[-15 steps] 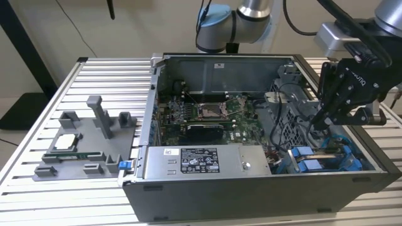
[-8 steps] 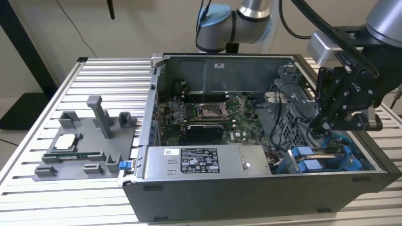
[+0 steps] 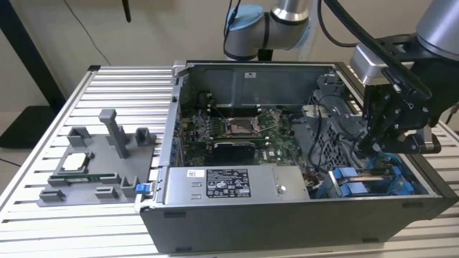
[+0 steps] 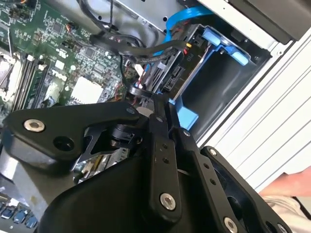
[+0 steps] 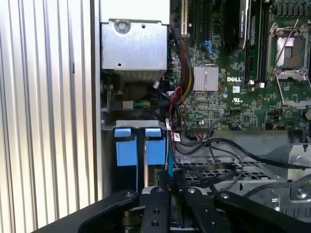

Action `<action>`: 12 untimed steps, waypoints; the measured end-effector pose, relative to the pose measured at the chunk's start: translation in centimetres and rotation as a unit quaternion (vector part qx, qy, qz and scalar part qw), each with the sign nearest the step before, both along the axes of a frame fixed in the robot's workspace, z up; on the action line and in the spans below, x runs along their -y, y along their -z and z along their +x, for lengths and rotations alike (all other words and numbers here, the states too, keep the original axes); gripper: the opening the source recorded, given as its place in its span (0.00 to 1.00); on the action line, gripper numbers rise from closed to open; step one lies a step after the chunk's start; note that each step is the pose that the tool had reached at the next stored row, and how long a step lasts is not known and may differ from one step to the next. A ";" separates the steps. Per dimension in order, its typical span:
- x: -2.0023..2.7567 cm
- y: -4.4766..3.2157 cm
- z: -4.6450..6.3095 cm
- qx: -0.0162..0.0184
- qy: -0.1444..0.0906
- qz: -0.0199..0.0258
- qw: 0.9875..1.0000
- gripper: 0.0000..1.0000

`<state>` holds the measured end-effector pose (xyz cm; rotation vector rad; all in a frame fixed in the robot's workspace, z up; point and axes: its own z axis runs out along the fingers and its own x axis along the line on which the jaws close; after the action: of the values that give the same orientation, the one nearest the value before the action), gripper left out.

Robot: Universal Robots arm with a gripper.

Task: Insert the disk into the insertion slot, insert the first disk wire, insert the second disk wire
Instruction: 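Insert the second disk wire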

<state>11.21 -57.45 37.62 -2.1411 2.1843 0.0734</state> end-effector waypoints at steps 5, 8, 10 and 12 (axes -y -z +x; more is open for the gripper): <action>0.65 0.22 0.0 0.004 -0.002 0.000 1.000 0.00; 0.83 0.41 0.0 0.009 -0.005 0.000 1.000 0.00; 0.87 0.52 -0.1 0.014 -0.007 0.000 1.000 0.00; 0.89 0.55 -0.1 0.016 -0.008 0.000 1.000 0.00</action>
<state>11.14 -58.34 37.07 -2.1442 2.1500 0.0384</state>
